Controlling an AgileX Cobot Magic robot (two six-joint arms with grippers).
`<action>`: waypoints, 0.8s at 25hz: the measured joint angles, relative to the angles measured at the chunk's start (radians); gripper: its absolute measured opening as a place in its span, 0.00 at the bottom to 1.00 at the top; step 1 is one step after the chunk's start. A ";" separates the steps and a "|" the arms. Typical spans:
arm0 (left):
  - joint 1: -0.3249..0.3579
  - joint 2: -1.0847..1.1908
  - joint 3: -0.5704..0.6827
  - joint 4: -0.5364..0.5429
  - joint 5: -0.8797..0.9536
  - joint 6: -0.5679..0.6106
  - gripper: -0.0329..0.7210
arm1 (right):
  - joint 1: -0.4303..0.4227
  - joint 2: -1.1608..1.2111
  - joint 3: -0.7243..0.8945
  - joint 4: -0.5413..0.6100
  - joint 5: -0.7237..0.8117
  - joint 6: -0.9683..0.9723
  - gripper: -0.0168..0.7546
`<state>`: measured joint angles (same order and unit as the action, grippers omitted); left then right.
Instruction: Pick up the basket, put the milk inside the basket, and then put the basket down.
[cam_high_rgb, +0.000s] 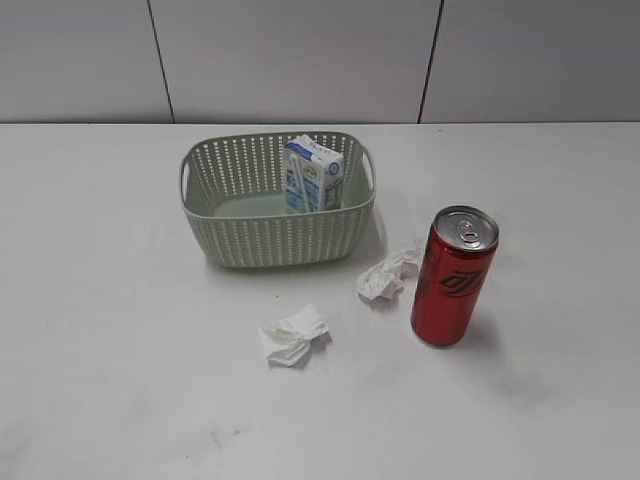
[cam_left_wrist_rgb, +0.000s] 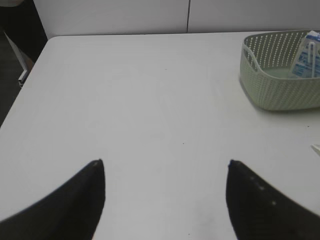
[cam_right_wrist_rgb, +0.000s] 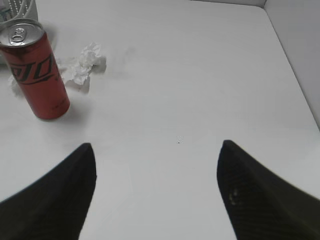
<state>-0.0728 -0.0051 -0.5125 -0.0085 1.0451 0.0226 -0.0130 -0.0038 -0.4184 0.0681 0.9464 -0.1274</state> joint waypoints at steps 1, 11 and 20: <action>0.001 0.000 0.001 0.002 0.000 0.007 0.80 | 0.002 0.000 0.000 0.000 0.000 0.000 0.79; 0.002 0.000 0.002 0.008 0.001 0.022 0.80 | 0.006 0.000 0.000 0.000 0.000 0.003 0.79; 0.002 0.000 0.002 0.008 0.001 0.022 0.80 | 0.006 0.000 0.000 0.000 0.000 0.004 0.79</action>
<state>-0.0711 -0.0051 -0.5104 0.0000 1.0461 0.0442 -0.0066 -0.0038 -0.4184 0.0681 0.9464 -0.1233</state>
